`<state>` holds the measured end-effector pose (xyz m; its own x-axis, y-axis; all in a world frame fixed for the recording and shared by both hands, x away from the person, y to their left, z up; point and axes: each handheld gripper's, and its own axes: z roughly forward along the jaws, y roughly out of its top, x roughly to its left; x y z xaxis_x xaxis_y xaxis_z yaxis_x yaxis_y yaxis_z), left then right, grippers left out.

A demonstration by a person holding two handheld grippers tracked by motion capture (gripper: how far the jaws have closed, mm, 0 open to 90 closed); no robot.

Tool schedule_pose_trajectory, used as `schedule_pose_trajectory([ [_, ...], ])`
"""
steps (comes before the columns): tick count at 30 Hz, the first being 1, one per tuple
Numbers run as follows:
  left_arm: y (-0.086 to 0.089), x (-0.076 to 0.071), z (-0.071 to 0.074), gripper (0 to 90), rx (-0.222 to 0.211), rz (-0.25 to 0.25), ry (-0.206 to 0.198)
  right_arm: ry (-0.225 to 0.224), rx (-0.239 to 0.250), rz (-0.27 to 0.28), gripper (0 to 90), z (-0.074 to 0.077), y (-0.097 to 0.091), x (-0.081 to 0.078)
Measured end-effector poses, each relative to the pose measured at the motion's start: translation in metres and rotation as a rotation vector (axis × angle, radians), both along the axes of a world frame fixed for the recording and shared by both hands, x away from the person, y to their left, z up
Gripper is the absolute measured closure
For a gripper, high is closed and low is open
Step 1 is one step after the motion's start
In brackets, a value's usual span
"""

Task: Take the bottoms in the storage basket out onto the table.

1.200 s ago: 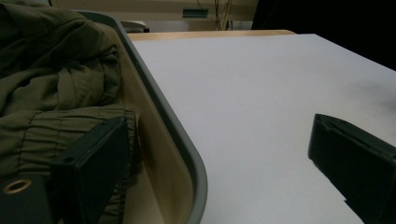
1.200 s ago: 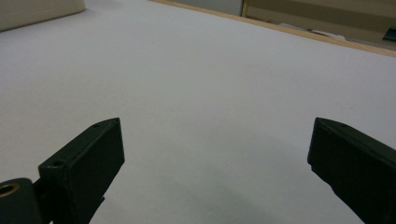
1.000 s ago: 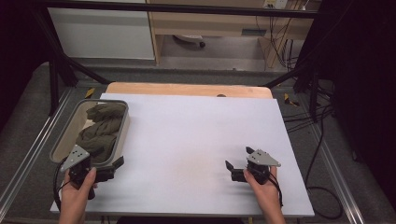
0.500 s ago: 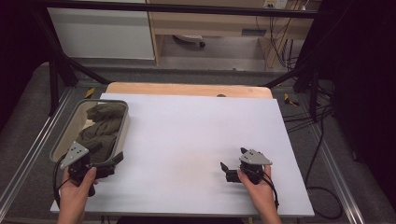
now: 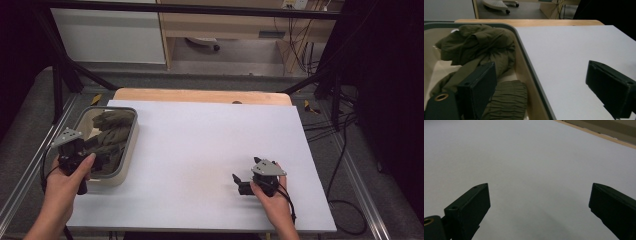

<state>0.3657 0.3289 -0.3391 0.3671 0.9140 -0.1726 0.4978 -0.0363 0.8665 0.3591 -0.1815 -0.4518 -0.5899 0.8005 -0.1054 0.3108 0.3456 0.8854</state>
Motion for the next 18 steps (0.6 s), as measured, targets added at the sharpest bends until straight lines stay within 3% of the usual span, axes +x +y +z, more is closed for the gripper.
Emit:
schedule_pose_trajectory([
  [3,0.002,0.005,0.004,9.9,0.035,0.009,0.010,0.008,-0.002,0.024,4.1,-0.001,0.005,0.001],
  [4,0.005,0.010,0.010,9.9,0.055,0.018,0.017,0.015,0.028,0.062,3.8,0.000,0.007,0.000],
  [9,0.009,0.019,0.020,9.8,0.075,0.031,0.023,0.022,-0.006,0.088,3.8,0.001,0.011,-0.003],
  [13,0.015,0.031,0.016,12.0,0.094,0.055,0.060,0.023,-0.013,0.094,3.8,0.001,0.012,-0.004],
  [14,0.017,0.039,0.012,14.6,0.100,0.022,0.107,0.024,-0.009,0.087,3.8,0.001,0.011,-0.004],
  [17,0.016,0.046,0.007,12.1,0.133,0.013,0.123,0.030,-0.012,0.079,3.9,0.000,0.010,-0.002],
  [18,0.016,0.053,0.002,11.8,0.164,0.010,0.133,0.035,-0.014,0.077,3.9,0.000,0.010,-0.001],
])
